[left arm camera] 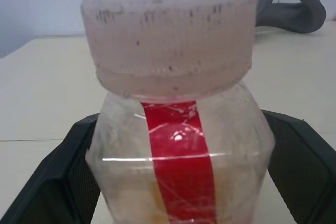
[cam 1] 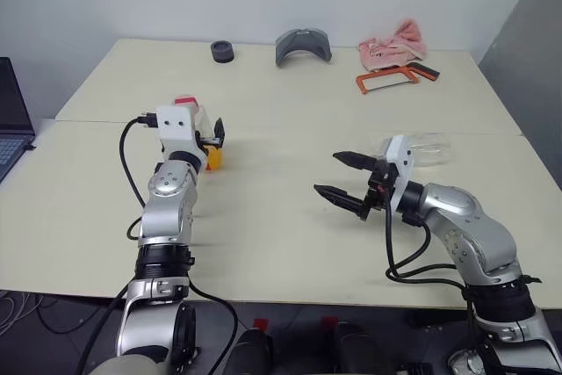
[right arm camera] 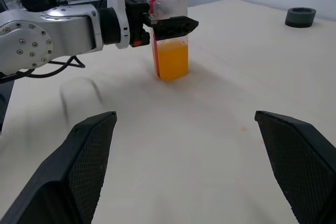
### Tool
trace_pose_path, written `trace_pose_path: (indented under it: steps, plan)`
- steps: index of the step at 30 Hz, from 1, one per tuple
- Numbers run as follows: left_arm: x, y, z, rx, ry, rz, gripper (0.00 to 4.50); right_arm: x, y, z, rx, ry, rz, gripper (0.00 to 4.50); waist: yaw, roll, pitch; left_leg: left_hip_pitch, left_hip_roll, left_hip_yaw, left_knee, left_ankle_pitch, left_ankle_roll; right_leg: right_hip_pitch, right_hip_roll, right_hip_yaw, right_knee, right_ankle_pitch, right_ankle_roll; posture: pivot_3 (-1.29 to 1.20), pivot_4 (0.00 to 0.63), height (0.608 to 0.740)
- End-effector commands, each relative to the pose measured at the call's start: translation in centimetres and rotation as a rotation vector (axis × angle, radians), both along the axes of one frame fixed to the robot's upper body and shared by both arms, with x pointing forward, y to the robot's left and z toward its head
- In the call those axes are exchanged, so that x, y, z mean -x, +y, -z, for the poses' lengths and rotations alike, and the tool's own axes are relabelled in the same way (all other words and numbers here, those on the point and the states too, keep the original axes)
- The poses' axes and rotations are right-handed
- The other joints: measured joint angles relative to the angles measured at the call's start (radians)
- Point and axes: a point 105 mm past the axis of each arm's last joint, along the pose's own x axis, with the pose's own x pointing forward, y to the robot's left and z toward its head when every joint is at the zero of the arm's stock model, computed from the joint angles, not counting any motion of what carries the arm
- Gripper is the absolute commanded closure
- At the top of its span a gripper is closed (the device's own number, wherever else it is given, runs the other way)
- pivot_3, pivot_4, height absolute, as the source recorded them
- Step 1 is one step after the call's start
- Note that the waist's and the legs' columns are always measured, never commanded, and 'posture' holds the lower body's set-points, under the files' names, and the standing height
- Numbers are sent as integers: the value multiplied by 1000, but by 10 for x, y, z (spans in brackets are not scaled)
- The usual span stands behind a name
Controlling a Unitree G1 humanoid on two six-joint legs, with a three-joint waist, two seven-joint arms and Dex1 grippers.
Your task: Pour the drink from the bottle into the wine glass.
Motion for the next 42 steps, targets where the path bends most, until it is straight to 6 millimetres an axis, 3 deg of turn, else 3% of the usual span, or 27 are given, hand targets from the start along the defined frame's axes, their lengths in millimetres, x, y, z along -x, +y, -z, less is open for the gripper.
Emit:
trace_pose_path:
  steps: [1, 12, 15, 21, 23, 30, 42]
  plan:
    - [-1, 1, -18, -38, -53, -10, 50, 2, 1, -13, -8, -65, -18, 0, 0, 0, 0, 0, 0, 0, 0, 0, 0, 0, 0, 0, 0, 0, 0, 0, 150, 740]
    - [-1, 1, -23, -42, -49, -19, 50, 0, 0, -12, 2, -64, -15, 0, 0, 0, 0, 0, -1, 0, 0, 0, 0, 0, 0, 0, 0, 0, 0, 0, 150, 740]
    - [0, 0, -24, -35, -52, -13, 609, 0, 0, -12, 2, -65, -16, 0, 0, 0, 0, 0, -1, 0, 0, 0, 0, 0, 0, 0, 0, 0, 0, 0, 150, 740]
    - [2, -4, -29, -25, -64, -2, 2435, 0, -2, -12, 1, -65, -15, 0, 0, 0, 0, 0, -1, 0, 0, 0, 0, 0, 0, 0, 0, 0, 0, 0, 150, 740]
    - [3, -6, -31, -23, -72, 3, 2722, 0, -2, -13, 0, -66, -14, 0, 0, 0, 0, 0, -1, 0, 0, 0, 0, 0, 0, 0, 0, 0, 0, 0, 150, 740]
    - [9, -16, -35, 0, -111, 79, 2729, -1, -2, -14, -2, -74, -15, 0, 0, 0, 0, 0, -1, 0, 0, 0, 0, 0, 0, 0, 0, 0, 0, 0, 150, 740]
    - [32, -74, -29, 27, -146, 536, 2731, -2, -20, -11, 16, -111, 68, 0, 0, 0, 0, 0, -2, 0, 0, 0, -1, 0, -1, 0, 0, 0, 0, 0, 150, 740]
